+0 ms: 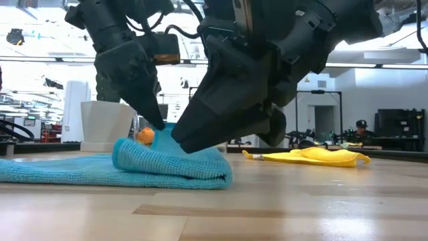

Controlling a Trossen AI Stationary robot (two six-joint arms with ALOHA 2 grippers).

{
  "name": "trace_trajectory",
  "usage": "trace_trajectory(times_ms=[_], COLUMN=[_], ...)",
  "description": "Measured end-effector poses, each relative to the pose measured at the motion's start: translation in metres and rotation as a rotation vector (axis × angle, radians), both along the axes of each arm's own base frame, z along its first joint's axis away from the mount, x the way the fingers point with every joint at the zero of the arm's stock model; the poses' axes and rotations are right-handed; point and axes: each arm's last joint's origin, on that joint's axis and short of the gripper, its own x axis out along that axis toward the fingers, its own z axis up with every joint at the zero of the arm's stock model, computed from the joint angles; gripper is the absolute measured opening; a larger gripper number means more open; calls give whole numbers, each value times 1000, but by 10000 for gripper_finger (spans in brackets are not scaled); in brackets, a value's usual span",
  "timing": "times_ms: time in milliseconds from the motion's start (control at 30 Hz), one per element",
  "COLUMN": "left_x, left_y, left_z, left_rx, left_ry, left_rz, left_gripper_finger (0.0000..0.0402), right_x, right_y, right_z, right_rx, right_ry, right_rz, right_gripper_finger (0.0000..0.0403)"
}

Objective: Fold microfiber towels
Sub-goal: Fold the blue microfiber cloth

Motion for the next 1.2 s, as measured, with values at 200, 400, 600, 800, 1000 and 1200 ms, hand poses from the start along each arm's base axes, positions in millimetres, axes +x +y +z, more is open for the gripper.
trace_trajectory(times_ms=[200, 400, 600, 800, 1000, 1200], left_x=[0, -5, -5, -11, -17, -19], left_y=[0, 3, 1, -1, -7, -23], left_z=[-1, -4, -4, -6, 11, 12], left_rx=[7, 40, -40, -106, -131, -69], left_ry=[1, 52, 65, 127, 58, -9], left_rz=[-7, 16, 5, 29, 69, 86], left_gripper_finger=[0, 15, 80, 143, 158, 158], right_x=[-1, -1, -1, 1, 5, 7], right_y=[-1, -2, -3, -2, 3, 1], right_z=[-2, -2, -2, -1, 6, 8], right_rx=[-9, -17, -20, -41, -73, -135], right_ry=[18, 23, 25, -3, -109, -144], right_rz=[0, 1, 1, 31, 96, 141], right_gripper_finger=[109, 109, 109, 109, 109, 109])
